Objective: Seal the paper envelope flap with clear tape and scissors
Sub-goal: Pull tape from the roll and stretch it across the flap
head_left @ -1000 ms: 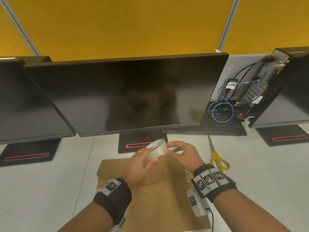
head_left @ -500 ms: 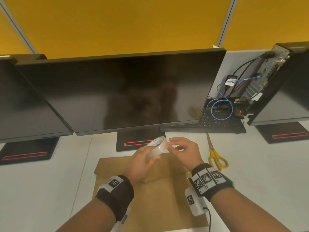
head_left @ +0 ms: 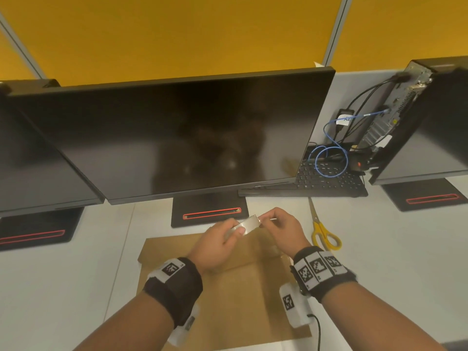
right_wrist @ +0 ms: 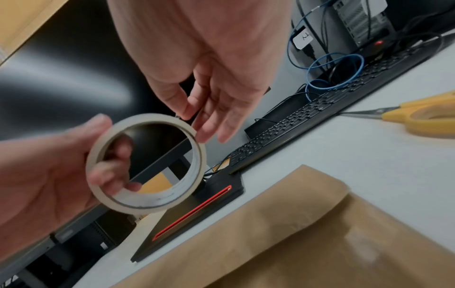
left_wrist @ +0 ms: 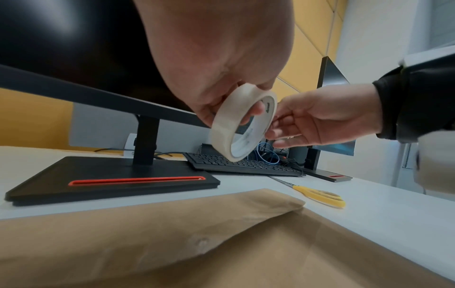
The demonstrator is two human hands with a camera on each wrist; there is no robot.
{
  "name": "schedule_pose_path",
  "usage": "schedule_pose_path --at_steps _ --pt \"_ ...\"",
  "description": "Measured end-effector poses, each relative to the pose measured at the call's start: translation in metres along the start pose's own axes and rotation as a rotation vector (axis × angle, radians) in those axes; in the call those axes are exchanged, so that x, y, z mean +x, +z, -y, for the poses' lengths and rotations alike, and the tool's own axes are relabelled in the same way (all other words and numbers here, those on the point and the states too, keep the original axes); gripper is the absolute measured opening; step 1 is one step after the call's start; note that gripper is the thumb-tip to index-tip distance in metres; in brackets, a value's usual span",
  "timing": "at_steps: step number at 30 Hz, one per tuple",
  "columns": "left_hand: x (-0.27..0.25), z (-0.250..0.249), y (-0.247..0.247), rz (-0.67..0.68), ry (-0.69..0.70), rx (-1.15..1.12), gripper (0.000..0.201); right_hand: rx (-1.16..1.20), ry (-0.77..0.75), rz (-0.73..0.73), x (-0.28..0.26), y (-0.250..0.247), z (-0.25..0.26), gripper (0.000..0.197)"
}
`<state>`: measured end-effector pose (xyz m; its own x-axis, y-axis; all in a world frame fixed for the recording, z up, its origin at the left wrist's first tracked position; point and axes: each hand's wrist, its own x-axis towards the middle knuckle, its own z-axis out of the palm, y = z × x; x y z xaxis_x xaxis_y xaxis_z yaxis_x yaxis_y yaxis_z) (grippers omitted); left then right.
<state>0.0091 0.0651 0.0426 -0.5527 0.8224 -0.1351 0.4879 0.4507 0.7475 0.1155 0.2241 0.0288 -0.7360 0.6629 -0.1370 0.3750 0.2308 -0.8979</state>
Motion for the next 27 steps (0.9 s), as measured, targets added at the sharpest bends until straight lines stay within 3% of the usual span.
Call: schedule_pose_path --at_steps 5,11,15,20,24,27 --pt "0.018 -0.01 -0.002 -0.009 -0.027 0.135 0.035 0.049 -0.047 -0.06 -0.006 -0.009 -0.001 0.01" --pt "0.036 -0.001 -0.003 -0.012 -0.162 0.325 0.042 0.067 -0.018 -0.025 -0.007 -0.012 0.003 0.013" --pt "0.037 0.004 0.0 -0.03 -0.157 0.232 0.038 0.212 0.138 0.079 0.001 -0.025 0.001 0.011" --pt "0.031 0.003 0.006 -0.027 -0.124 0.204 0.034 0.375 0.213 0.163 0.004 -0.036 -0.003 0.007" --pt "0.028 -0.001 0.008 -0.05 -0.098 0.193 0.031 0.293 0.183 0.138 0.004 -0.035 -0.006 0.013" --pt "0.026 -0.005 0.003 0.018 -0.104 0.112 0.035 0.188 0.154 0.054 0.005 -0.033 -0.011 0.016"
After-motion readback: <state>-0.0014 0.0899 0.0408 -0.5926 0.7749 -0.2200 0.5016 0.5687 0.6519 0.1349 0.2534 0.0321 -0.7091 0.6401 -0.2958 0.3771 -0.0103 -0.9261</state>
